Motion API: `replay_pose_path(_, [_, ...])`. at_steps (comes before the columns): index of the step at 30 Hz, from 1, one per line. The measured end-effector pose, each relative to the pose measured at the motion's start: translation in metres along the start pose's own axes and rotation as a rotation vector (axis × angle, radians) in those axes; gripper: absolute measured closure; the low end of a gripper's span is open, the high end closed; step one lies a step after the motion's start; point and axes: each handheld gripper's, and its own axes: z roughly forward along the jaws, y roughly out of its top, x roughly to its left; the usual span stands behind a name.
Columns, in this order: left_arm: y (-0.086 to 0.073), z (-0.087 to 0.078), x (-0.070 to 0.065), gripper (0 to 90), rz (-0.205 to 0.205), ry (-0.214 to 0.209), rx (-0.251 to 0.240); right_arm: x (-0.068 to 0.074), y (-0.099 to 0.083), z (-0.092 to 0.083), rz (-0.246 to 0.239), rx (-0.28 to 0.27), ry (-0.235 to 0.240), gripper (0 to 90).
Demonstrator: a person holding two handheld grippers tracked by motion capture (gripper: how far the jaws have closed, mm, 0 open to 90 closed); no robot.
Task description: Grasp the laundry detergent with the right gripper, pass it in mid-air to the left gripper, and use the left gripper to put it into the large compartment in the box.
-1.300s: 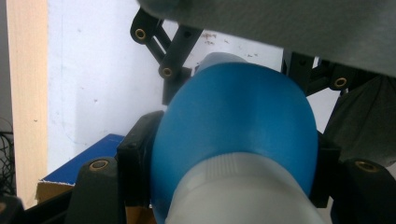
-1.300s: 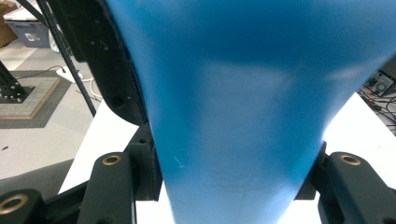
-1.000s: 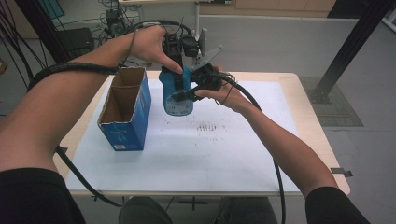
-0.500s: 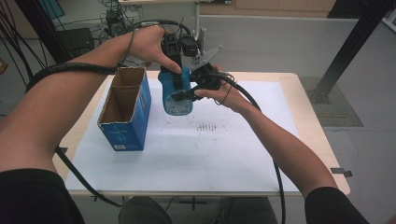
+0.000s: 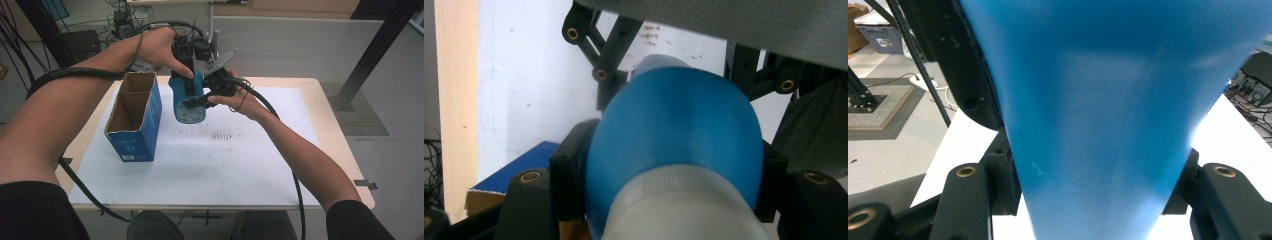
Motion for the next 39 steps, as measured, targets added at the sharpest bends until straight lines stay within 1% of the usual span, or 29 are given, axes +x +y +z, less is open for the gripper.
replay_pose_path(3, [0.000, 0.000, 0.000, 36.7, 0.000, 0.001, 0.000, 0.000, 0.000, 0.000, -0.002, -0.001, 0.000, 42.1])
replay_pose_path(4, [-0.001, 0.000, 0.000, 36.7, -0.002, 0.000, -0.001, 0.001, 0.000, 0.000, 0.010, -0.006, 0.008, 42.0])
replay_pose_path(5, [-0.001, 0.000, 0.000, 36.7, 0.000, 0.000, -0.002, 0.000, 0.000, 0.000, -0.001, -0.002, 0.000, 41.9])
replay_pose_path(6, [-0.001, 0.000, -0.001, 36.7, -0.003, -0.004, 0.000, 0.001, 0.000, 0.000, 0.015, -0.005, 0.010, 41.6])
replay_pose_path(8, [-0.001, 0.000, -0.001, 36.6, -0.007, -0.006, -0.004, 0.001, 0.000, 0.001, 0.017, 0.005, 0.008, 41.2])
replay_pose_path(12, [-0.001, 0.000, -0.001, 36.6, -0.009, -0.008, -0.002, 0.001, 0.000, 0.001, 0.023, 0.007, 0.007, 40.6])
replay_pose_path(15, [-0.001, -0.001, -0.001, 36.6, -0.011, -0.016, -0.008, 0.002, 0.000, 0.001, 0.029, 0.008, -0.005, 35.5])
replay_pose_path(16, [-0.001, -0.002, -0.001, 36.6, -0.007, -0.015, -0.009, 0.002, 0.000, 0.000, 0.034, 0.014, -0.017, 29.2])
replay_pose_path(17, [-0.001, -0.003, -0.001, 36.6, -0.008, -0.016, -0.014, 0.002, 0.000, 0.000, 0.034, 0.014, -0.017, 29.2])
replay_pose_path(18, [-0.001, -0.005, 0.000, 36.6, -0.013, -0.011, -0.015, 0.002, -0.001, -0.001, 0.038, 0.027, -0.025, 24.7])
replay_pose_path(19, [-0.001, -0.005, 0.000, 36.5, -0.013, -0.011, -0.015, 0.002, -0.001, -0.001, 0.038, 0.027, -0.025, 24.7])
replay_pose_path(20, [-0.001, -0.006, 0.000, 36.5, -0.018, -0.010, -0.015, 0.003, -0.001, -0.003, 0.042, 0.031, -0.035, 19.9])
replay_pose_path(21, [-0.001, -0.007, 0.001, 36.5, -0.025, -0.003, -0.013, 0.003, -0.001, -0.006, 0.048, 0.030, -0.043, 17.3])
replay_pose_path(22, [-0.002, -0.008, 0.001, 36.6, -0.030, 0.001, -0.010, 0.003, -0.001, -0.009, 0.054, 0.030, -0.048, 15.0])
replay_pose_path(23, [-0.002, -0.008, 0.001, 36.6, -0.030, 0.001, -0.010, 0.003, -0.001, -0.009, 0.054, 0.030, -0.048, 15.0])
replay_pose_path(24, [-0.002, -0.008, 0.002, 36.5, -0.040, 0.004, -0.012, 0.003, -0.001, -0.015, 0.056, 0.039, -0.058, 11.5])
replay_pose_path(25, [-0.004, -0.010, 0.004, 36.5, -0.053, 0.006, -0.003, 0.003, -0.001, -0.018, 0.062, 0.049, -0.061, 7.9])
replay_pose_path(26, [-0.004, -0.010, 0.004, 36.5, -0.053, 0.006, -0.003, 0.003, -0.001, -0.018, 0.062, 0.049, -0.061, 7.9])
replay_pose_path(27, [-0.005, -0.011, 0.005, 36.5, -0.062, 0.007, 0.002, 0.002, -0.001, -0.021, 0.077, 0.060, -0.062, 6.2])
replay_pose_path(28, [-0.006, -0.012, 0.006, 36.5, -0.067, 0.010, 0.004, 0.002, -0.002, -0.027, 0.067, 0.096, -0.086, 6.2])
replay_pose_path(29, [-0.007, -0.013, 0.007, 36.5, -0.082, 0.013, 0.004, 0.002, -0.002, -0.027, 0.067, 0.096, -0.086, 6.2])
replay_pose_path(30, [-0.008, -0.014, 0.007, 36.5, -0.092, 0.015, 0.004, 0.003, -0.004, -0.034, 0.084, 0.111, -0.100, 5.8])
replay_pose_path(31, [-0.010, -0.016, 0.008, 36.5, -0.103, 0.021, 0.002, 0.003, -0.004, -0.034, 0.084, 0.111, -0.100, 5.8])
replay_pose_path(33, [-0.012, -0.020, 0.009, 36.4, -0.126, 0.031, 0.002, 0.002, -0.007, -0.042, 0.102, 0.132, -0.126, 5.7])
replay_pose_path(34, [-0.014, -0.024, 0.009, 36.5, -0.147, 0.037, -0.002, 0.002, -0.009, -0.049, 0.113, 0.153, -0.149, 5.5])
replay_pose_path(35, [-0.014, -0.024, 0.009, 36.4, -0.147, 0.037, -0.002, 0.002, -0.009, -0.049, 0.113, 0.153, -0.149, 5.5])
replay_pose_path(36, [-0.015, -0.025, 0.009, 36.5, -0.161, 0.038, -0.006, 0.002, -0.012, -0.058, 0.153, 0.170, -0.161, 5.5])
replay_pose_path(37, [-0.017, -0.029, 0.009, 36.5, -0.179, 0.040, -0.004, 0.002, -0.012, -0.058, 0.153, 0.170, -0.161, 5.5])
replay_pose_path(39, [-0.019, -0.034, 0.010, 36.4, -0.207, 0.049, -0.002, 0.001, -0.016, -0.069, 0.181, 0.204, -0.176, 5.5])
